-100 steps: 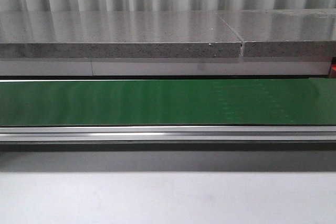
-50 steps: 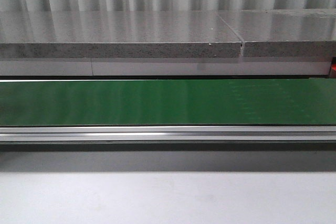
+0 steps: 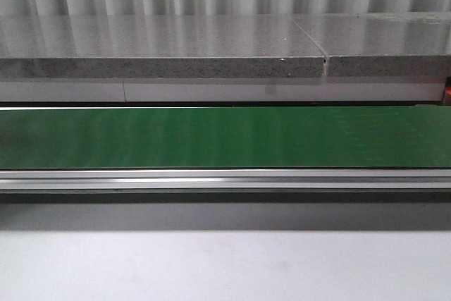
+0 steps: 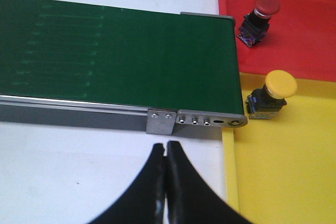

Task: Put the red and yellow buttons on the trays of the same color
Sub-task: 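Set the yellow button on the green belt and open the left gripper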

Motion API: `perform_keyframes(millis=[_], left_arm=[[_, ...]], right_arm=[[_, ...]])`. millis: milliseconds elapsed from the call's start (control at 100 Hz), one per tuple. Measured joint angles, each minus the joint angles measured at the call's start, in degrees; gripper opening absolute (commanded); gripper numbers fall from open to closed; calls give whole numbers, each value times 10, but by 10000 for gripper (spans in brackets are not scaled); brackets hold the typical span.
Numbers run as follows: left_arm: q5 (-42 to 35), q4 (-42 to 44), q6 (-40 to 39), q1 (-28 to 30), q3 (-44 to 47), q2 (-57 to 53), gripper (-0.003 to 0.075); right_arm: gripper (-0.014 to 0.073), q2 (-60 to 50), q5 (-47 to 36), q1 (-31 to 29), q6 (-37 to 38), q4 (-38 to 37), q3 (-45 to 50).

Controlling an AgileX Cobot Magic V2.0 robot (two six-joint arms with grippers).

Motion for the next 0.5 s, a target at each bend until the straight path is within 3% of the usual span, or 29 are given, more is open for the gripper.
perform_keyframes(millis=[270,500], left_arm=[[9,36,-62,4,-43,0,484],[61,85,-139,48,-47,-1,484]], right_arm=[[-67,0,0,0,0,0,0],[-67,0,0,0,0,0,0]])
